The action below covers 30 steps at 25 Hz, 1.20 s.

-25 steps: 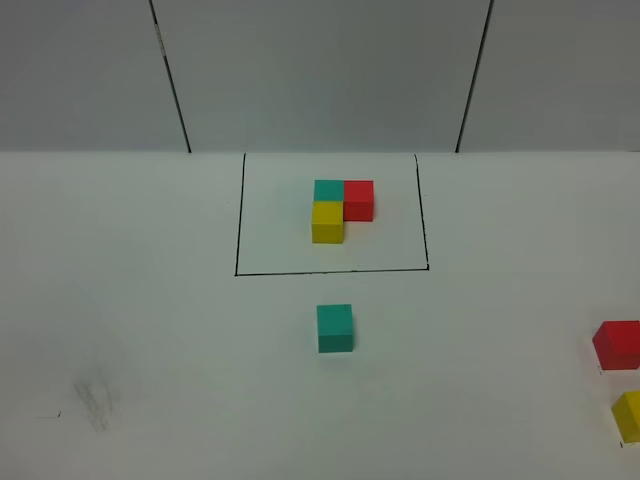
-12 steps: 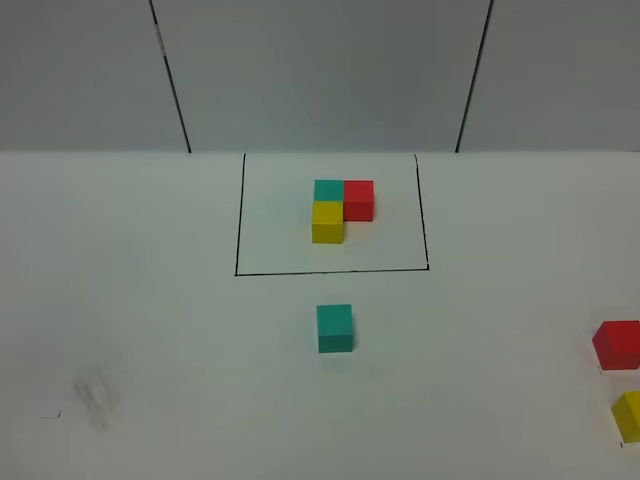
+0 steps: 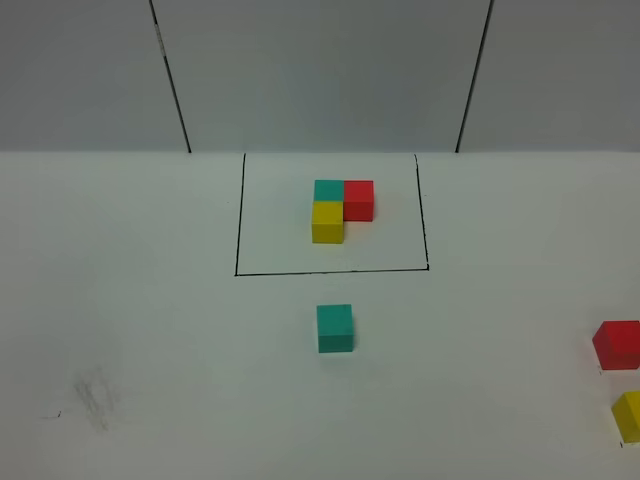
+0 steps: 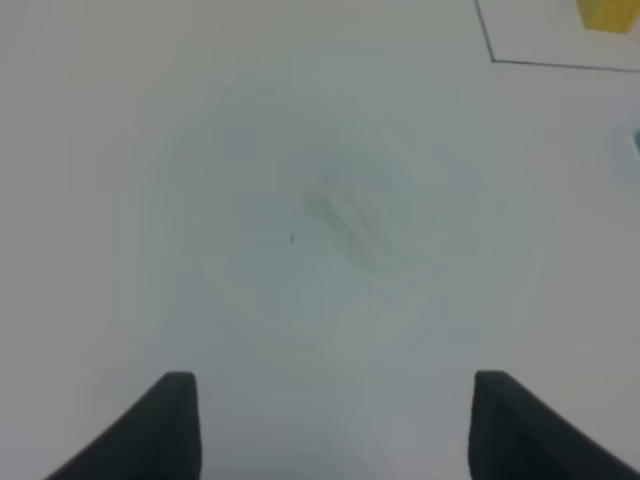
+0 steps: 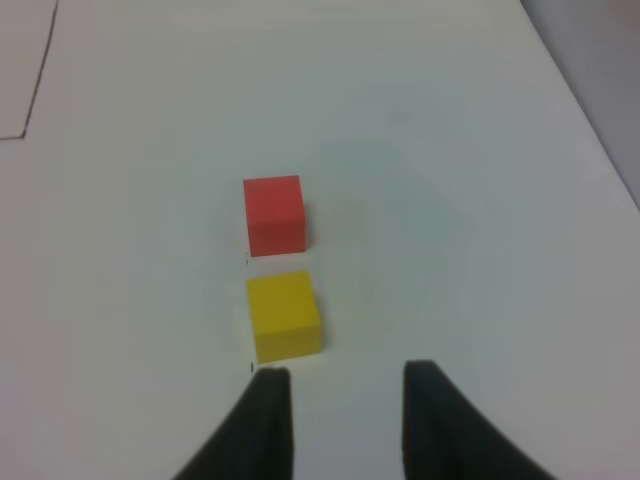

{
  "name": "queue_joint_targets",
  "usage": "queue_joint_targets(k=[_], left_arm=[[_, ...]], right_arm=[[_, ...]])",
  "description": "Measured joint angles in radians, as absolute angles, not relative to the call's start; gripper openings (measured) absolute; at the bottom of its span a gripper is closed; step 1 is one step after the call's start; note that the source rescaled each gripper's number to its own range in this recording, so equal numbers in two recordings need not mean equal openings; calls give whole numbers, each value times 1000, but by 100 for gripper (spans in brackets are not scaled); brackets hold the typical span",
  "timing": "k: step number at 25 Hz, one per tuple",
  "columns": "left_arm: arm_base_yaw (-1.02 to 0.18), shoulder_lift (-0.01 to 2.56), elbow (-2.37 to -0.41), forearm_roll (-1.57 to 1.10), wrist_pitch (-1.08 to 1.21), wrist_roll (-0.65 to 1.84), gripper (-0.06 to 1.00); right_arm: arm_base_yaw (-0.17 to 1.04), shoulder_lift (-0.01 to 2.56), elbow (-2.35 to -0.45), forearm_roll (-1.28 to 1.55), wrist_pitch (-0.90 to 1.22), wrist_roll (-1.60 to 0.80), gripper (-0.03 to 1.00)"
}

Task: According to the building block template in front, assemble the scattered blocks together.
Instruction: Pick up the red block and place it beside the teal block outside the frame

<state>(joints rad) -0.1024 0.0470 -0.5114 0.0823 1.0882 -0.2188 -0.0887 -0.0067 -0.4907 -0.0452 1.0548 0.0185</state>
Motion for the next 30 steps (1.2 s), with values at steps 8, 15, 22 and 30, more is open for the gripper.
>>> queue_joint_targets(k=[8,15,22,30], left_arm=[[40,47,-511,82,1088,-219,37],[41,47,-511,82,1088,-219,37],[41,47,-511,82,1088,-219,37],[41,47,-511,82,1088,-219,37]], right_arm=[[-89,-7,-491,-45,1055,18,0],[-89,-7,-491,-45,1055,18,0],[-89,-7,-491,-45,1055,19,0],[-89,-7,-491,-47,1055,19,0]])
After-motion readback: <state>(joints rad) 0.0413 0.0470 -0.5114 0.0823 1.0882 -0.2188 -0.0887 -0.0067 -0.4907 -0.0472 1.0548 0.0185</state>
